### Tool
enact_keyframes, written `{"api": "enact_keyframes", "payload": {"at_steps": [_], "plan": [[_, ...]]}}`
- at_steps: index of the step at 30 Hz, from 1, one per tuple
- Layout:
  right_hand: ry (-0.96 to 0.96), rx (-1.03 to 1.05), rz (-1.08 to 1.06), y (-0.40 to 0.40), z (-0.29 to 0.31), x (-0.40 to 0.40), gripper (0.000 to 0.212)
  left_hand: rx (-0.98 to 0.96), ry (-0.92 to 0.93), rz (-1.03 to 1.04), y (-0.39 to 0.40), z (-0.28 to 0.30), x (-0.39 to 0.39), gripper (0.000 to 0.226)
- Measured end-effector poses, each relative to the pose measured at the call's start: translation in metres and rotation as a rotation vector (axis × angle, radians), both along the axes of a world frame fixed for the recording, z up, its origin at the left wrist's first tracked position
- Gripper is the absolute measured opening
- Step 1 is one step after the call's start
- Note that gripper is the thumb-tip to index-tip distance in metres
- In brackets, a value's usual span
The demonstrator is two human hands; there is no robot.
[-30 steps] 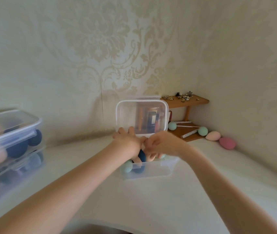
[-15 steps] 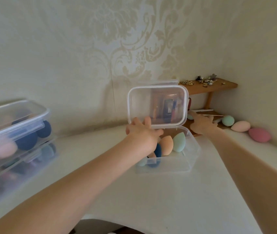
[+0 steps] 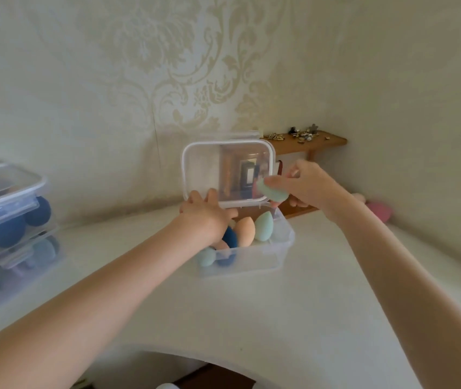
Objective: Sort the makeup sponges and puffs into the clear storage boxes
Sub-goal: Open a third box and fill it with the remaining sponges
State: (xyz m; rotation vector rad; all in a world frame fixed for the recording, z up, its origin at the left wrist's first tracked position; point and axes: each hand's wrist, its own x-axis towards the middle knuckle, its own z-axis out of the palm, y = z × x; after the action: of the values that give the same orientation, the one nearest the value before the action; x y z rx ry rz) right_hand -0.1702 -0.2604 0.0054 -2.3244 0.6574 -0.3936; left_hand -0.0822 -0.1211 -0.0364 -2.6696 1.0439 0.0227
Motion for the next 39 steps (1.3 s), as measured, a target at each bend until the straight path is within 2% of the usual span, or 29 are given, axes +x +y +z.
{"api": "enact_keyframes", "payload": {"at_steps": [2,4,8,10,16,21,26,30,33,35,37,39], "plan": [[0.153,0.064,0.14,0.016,-0.005,-0.01,0.029,-0.049,0.011,-0.01,0.0,-0.004,-0.001,0.058],[0.243,-0.038,0.243,0.026,-0.017,-0.013,0.03,-0.089,0.013,-0.007,-0.001,-0.008,-0.003,0.06],[0.317,-0.226,0.241,0.027,-0.036,-0.003,0.036,-0.156,0.047,-0.052,-0.004,-0.009,-0.006,0.06],[0.347,-0.243,0.233,0.027,-0.042,0.002,0.028,-0.167,0.05,-0.086,-0.003,-0.008,-0.007,0.058],[0.374,-0.394,0.233,0.025,-0.047,0.003,0.026,-0.166,0.031,-0.129,-0.001,-0.006,-0.009,0.065],[0.355,-0.308,0.258,0.023,-0.041,-0.005,0.021,-0.188,0.086,-0.135,0.002,-0.003,-0.007,0.061],[0.4,-0.301,0.292,0.023,-0.035,-0.008,0.031,-0.245,-0.05,-0.291,0.005,-0.001,-0.008,0.059],[0.402,-0.35,0.266,0.023,-0.041,-0.001,0.036,-0.405,0.163,-0.442,-0.008,-0.003,-0.007,0.066],[0.345,-0.378,0.255,0.02,-0.043,-0.001,0.026,-0.407,0.211,-0.459,-0.017,-0.009,0.0,0.05],[0.249,-0.272,0.227,0.012,-0.034,-0.008,0.005,-0.378,0.229,-0.47,-0.02,-0.012,0.006,0.046],[0.038,-0.179,0.081,-0.006,-0.021,-0.011,0.01,-0.382,0.28,-0.475,-0.022,-0.014,0.011,0.044],[-0.108,-0.248,-0.177,-0.039,-0.017,-0.008,0.01,-0.393,0.314,-0.479,-0.023,-0.013,0.012,0.041]]}}
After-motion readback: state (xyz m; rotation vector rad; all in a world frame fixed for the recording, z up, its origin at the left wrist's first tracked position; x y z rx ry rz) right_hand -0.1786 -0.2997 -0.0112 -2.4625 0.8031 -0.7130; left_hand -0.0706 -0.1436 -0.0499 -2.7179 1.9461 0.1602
